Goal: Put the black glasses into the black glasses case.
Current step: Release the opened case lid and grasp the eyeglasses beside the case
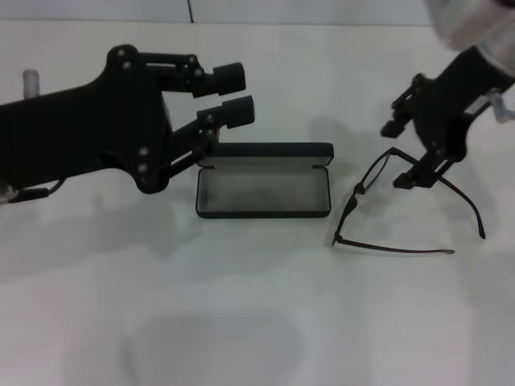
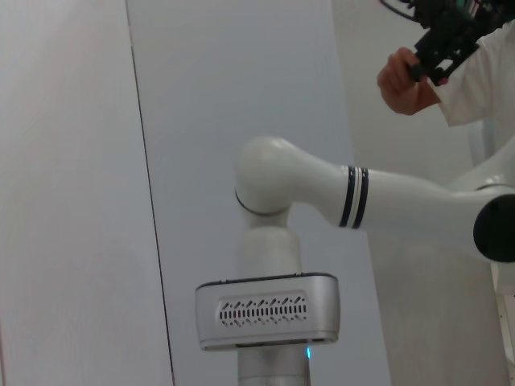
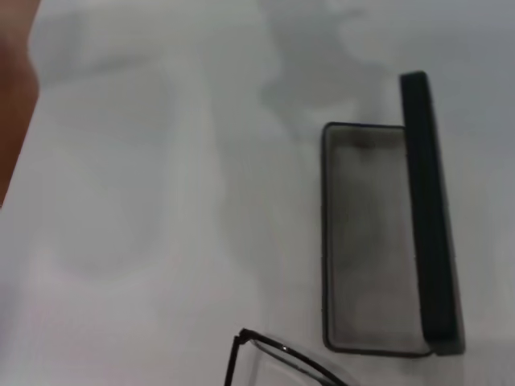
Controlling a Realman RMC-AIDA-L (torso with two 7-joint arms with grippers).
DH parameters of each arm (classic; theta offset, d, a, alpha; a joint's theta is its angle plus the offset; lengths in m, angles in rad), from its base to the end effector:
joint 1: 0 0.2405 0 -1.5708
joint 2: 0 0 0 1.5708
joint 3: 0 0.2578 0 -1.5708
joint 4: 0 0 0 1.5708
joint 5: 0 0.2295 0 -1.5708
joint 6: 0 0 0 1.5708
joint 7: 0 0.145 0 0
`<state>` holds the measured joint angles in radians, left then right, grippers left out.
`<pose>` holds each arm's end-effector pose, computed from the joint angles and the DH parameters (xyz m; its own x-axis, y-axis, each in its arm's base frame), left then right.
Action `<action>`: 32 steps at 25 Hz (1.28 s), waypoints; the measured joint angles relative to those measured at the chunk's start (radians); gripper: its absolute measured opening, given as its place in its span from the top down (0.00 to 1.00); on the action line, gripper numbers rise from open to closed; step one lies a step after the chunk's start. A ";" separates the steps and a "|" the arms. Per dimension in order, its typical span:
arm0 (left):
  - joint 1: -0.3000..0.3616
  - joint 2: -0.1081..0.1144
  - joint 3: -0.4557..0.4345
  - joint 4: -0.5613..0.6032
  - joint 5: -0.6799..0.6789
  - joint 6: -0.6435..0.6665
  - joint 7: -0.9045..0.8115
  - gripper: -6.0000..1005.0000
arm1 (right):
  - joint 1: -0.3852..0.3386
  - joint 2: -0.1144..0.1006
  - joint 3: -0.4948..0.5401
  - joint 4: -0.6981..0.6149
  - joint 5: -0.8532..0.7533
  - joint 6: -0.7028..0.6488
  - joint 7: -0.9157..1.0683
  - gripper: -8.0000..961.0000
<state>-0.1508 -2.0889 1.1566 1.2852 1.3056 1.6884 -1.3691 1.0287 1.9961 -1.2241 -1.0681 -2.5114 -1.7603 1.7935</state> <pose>-0.1838 0.2831 0.0656 0.6757 -0.1481 0.7221 0.0809 -0.9588 -0.2724 0.0838 0.4164 0.0181 0.9035 0.1432 0.4040 0.1510 -0.9885 0.0128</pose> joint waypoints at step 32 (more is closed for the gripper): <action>-0.029 0.002 -0.041 -0.189 -0.008 0.003 0.083 0.79 | 0.039 0.032 -0.555 0.020 -0.040 0.290 -0.030 0.43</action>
<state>-0.1799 -2.0868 1.1153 1.0959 1.2971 1.6911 -1.2863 1.0677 2.0279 -1.7795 -1.0479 -2.5514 -1.4699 1.7638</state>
